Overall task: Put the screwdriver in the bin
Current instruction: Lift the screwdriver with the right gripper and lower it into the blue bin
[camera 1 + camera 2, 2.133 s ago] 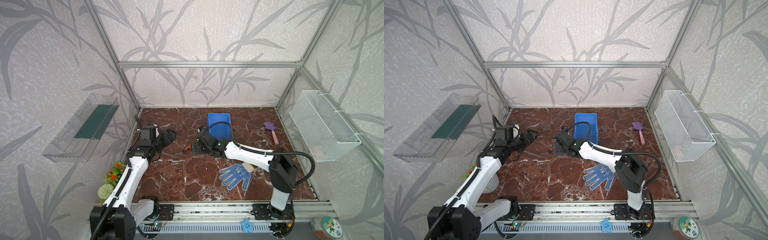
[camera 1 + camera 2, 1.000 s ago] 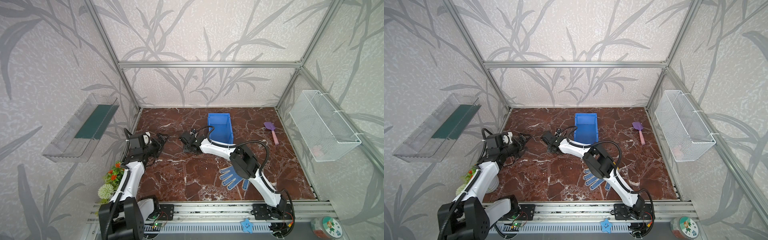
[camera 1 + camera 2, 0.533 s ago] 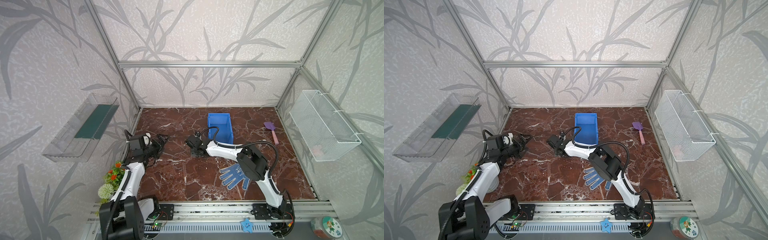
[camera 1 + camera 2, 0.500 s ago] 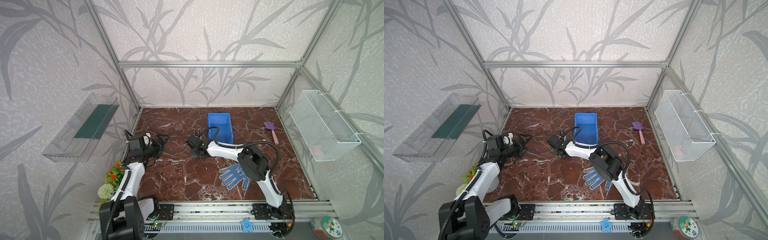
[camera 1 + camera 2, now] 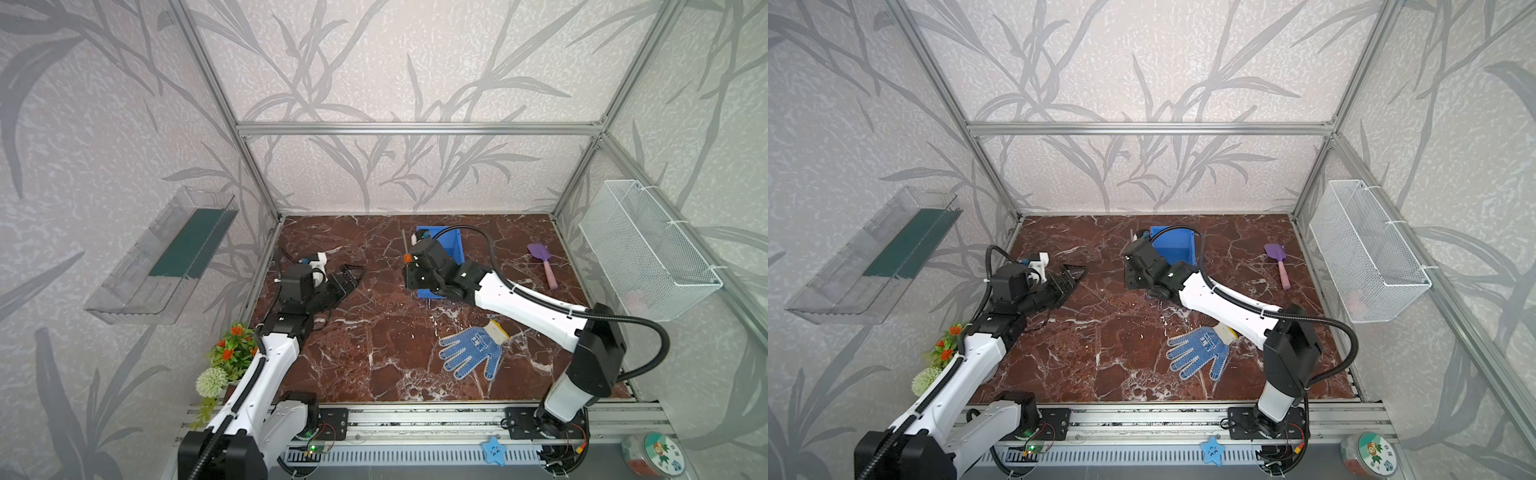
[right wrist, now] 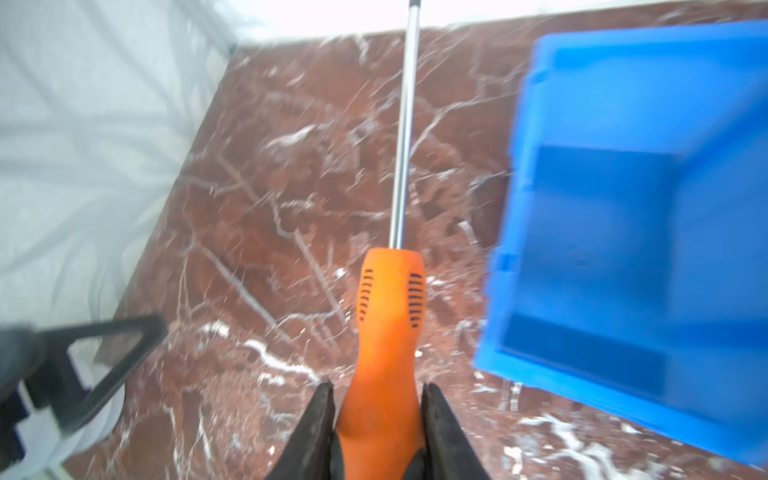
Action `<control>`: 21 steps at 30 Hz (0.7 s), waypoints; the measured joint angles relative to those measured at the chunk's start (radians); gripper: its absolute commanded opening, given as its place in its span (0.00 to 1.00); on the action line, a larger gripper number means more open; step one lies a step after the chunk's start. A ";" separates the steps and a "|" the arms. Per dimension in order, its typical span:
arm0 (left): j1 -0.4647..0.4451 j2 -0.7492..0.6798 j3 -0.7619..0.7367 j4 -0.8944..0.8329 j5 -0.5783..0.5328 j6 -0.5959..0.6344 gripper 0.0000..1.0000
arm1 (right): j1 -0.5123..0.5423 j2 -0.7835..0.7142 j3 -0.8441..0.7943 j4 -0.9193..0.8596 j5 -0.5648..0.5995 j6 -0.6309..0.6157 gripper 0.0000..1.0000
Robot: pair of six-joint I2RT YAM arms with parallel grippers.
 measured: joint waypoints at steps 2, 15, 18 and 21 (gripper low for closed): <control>-0.052 0.012 0.017 0.017 -0.034 0.003 0.99 | -0.054 -0.035 -0.076 0.043 -0.013 0.037 0.11; -0.288 0.138 0.062 0.099 -0.186 0.033 0.99 | -0.258 0.048 -0.148 0.128 -0.159 0.232 0.15; -0.305 0.156 0.062 0.100 -0.203 0.039 0.99 | -0.273 0.132 -0.103 0.133 -0.196 0.269 0.16; -0.317 0.171 0.062 0.103 -0.214 0.042 0.99 | -0.278 0.197 -0.099 0.145 -0.205 0.296 0.16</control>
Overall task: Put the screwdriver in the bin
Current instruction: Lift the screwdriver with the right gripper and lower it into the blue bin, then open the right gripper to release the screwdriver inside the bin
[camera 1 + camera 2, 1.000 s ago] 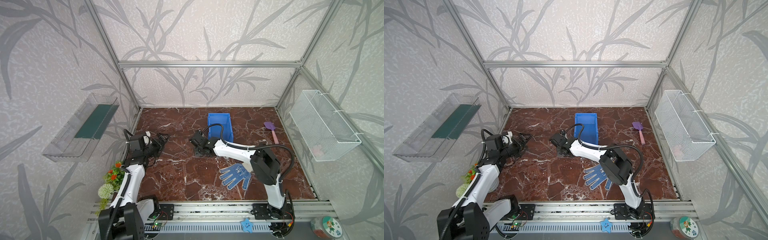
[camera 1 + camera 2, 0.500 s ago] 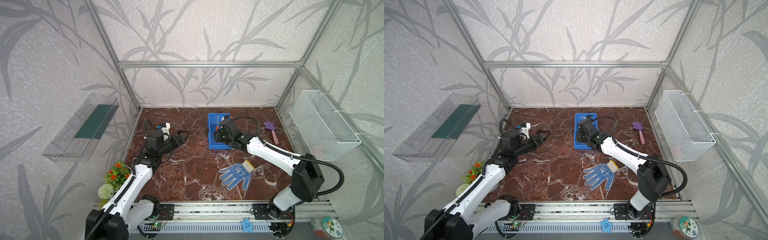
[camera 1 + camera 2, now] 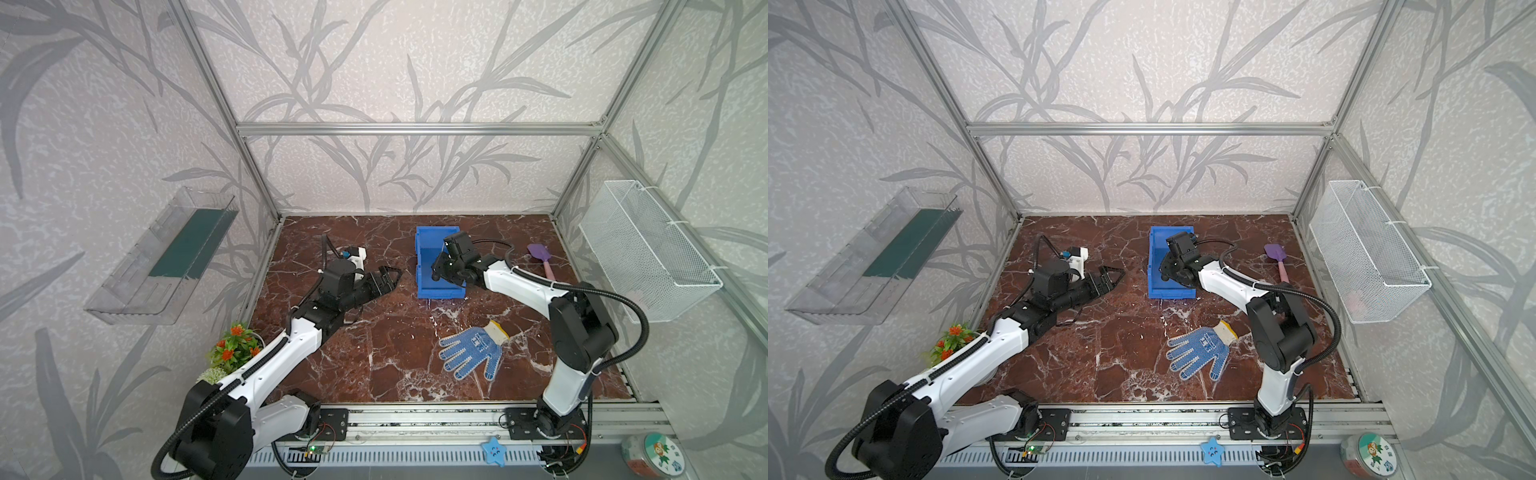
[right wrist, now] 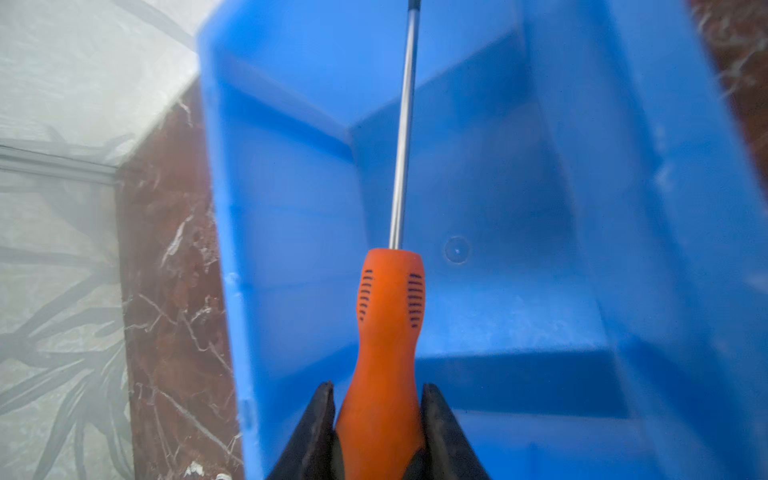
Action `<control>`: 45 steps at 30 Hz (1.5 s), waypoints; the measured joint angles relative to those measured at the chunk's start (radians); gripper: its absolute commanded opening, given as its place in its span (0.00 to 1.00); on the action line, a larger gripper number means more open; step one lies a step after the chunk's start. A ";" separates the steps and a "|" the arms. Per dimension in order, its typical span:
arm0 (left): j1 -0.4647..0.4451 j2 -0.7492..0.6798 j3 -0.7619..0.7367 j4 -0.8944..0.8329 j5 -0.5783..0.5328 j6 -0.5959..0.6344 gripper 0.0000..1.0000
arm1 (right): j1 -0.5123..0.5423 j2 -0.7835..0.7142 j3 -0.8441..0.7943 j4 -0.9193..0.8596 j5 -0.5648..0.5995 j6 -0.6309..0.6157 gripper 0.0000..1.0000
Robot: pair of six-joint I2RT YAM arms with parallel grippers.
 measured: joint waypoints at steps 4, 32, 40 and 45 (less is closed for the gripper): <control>-0.009 0.019 0.000 0.005 -0.007 0.002 0.99 | -0.005 0.071 0.019 -0.006 0.006 0.014 0.16; -0.014 0.047 0.061 -0.101 -0.137 0.096 0.99 | -0.018 0.087 0.127 -0.011 -0.041 -0.100 0.70; -0.014 0.037 0.146 -0.182 -0.424 0.237 0.99 | 0.000 -0.264 -0.042 0.082 -0.037 -0.302 0.99; -0.013 0.038 0.106 -0.116 -0.630 0.352 0.99 | -0.001 -0.515 -0.275 0.171 0.112 -0.489 0.99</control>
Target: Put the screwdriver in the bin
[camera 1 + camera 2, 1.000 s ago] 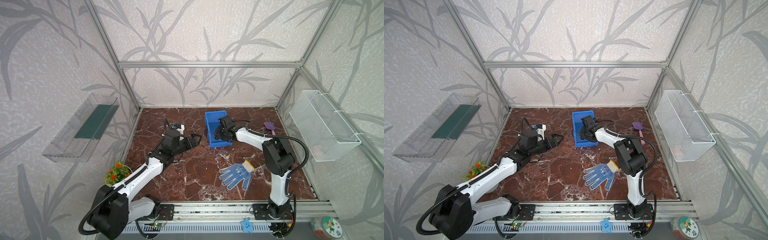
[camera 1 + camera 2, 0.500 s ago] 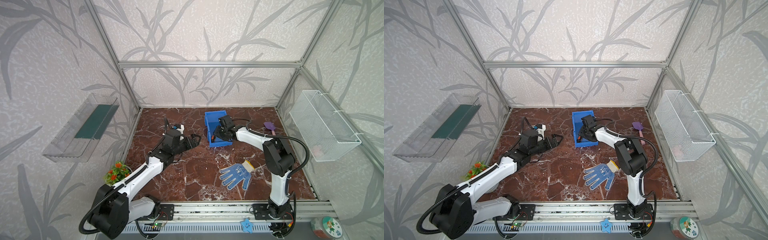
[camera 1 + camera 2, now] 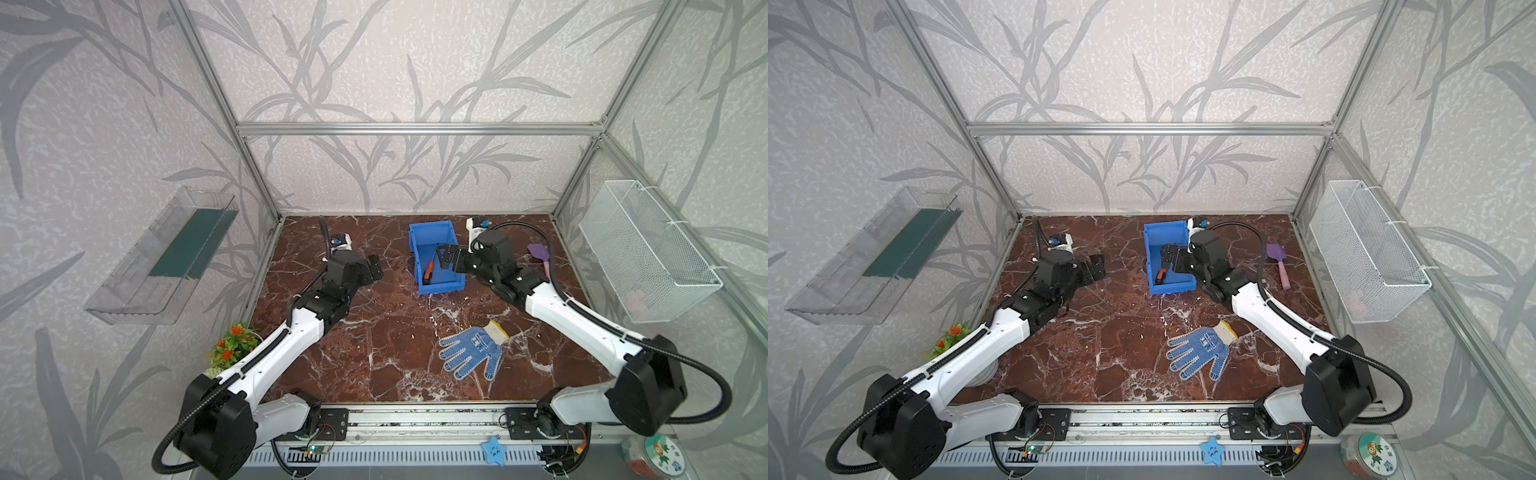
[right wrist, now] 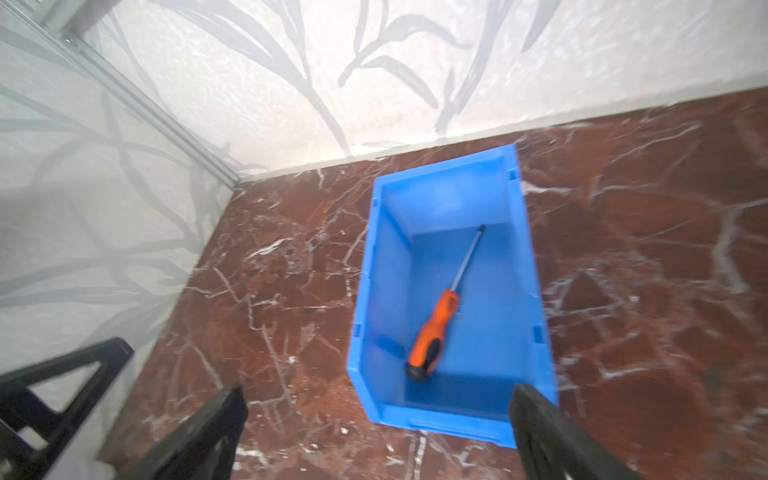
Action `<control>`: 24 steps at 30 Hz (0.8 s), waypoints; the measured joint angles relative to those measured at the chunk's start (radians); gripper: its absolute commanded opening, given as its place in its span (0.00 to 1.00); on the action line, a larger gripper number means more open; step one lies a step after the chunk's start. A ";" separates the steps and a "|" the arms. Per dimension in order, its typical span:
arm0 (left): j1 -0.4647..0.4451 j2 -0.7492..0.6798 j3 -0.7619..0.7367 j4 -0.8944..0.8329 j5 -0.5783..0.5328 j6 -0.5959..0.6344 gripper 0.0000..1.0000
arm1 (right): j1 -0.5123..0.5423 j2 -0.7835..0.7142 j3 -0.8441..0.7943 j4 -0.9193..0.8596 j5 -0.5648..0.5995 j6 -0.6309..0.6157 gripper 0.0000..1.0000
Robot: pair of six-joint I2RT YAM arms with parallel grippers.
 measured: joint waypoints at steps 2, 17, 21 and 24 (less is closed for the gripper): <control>0.001 0.011 -0.031 0.047 -0.084 0.056 0.99 | -0.007 -0.066 -0.092 0.021 0.082 -0.074 0.99; 0.225 0.156 -0.183 0.243 -0.492 0.233 0.99 | -0.131 -0.200 -0.598 0.302 0.624 -0.371 0.99; 0.333 0.123 -0.286 0.369 -0.474 0.237 0.99 | -0.151 -0.157 -0.634 0.434 0.650 -0.406 0.99; 0.367 0.160 -0.325 0.430 -0.462 0.255 0.99 | -0.155 -0.096 -0.660 0.542 0.649 -0.439 0.99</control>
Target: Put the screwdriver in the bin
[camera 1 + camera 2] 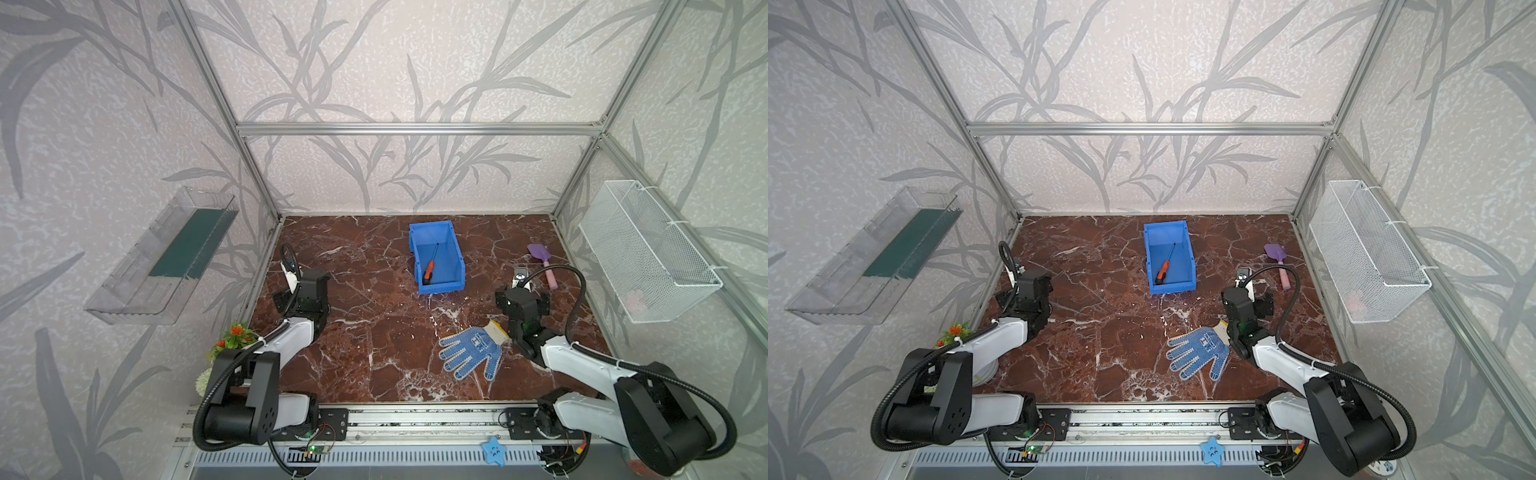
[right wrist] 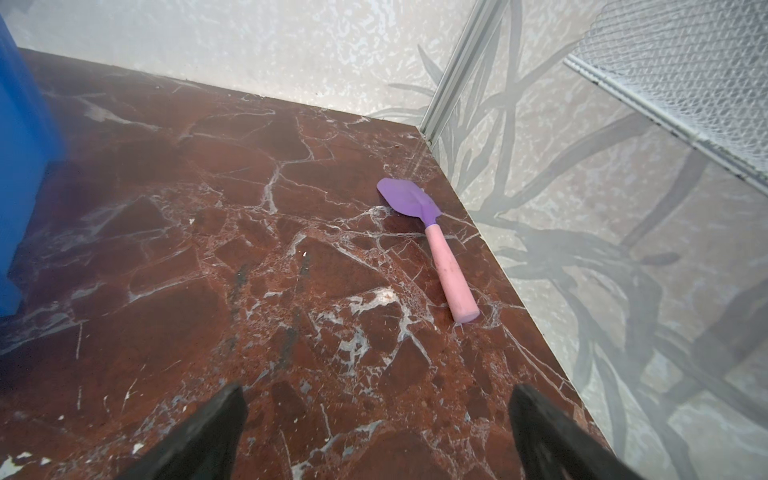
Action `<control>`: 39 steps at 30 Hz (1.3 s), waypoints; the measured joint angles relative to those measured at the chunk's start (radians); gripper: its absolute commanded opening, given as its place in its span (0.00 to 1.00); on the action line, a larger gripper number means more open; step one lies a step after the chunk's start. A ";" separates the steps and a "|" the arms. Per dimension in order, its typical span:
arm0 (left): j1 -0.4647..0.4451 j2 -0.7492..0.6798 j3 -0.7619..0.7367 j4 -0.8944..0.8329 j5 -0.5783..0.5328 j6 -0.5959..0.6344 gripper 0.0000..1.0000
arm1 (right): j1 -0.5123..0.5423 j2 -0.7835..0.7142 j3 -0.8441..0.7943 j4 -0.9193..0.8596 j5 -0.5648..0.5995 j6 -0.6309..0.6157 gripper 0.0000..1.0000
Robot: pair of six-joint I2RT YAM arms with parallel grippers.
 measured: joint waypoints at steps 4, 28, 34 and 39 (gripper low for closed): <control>0.027 0.063 -0.010 0.059 0.043 0.008 0.99 | -0.001 0.070 -0.010 0.114 -0.014 -0.036 0.99; 0.059 0.219 -0.207 0.624 0.365 0.134 0.99 | -0.006 0.376 -0.131 0.836 -0.108 -0.251 0.99; 0.059 0.213 -0.142 0.585 0.385 0.143 0.99 | -0.019 0.379 -0.132 0.847 -0.133 -0.253 0.99; 0.058 0.217 -0.142 0.587 0.387 0.148 0.99 | -0.081 0.371 -0.122 0.805 -0.235 -0.227 0.99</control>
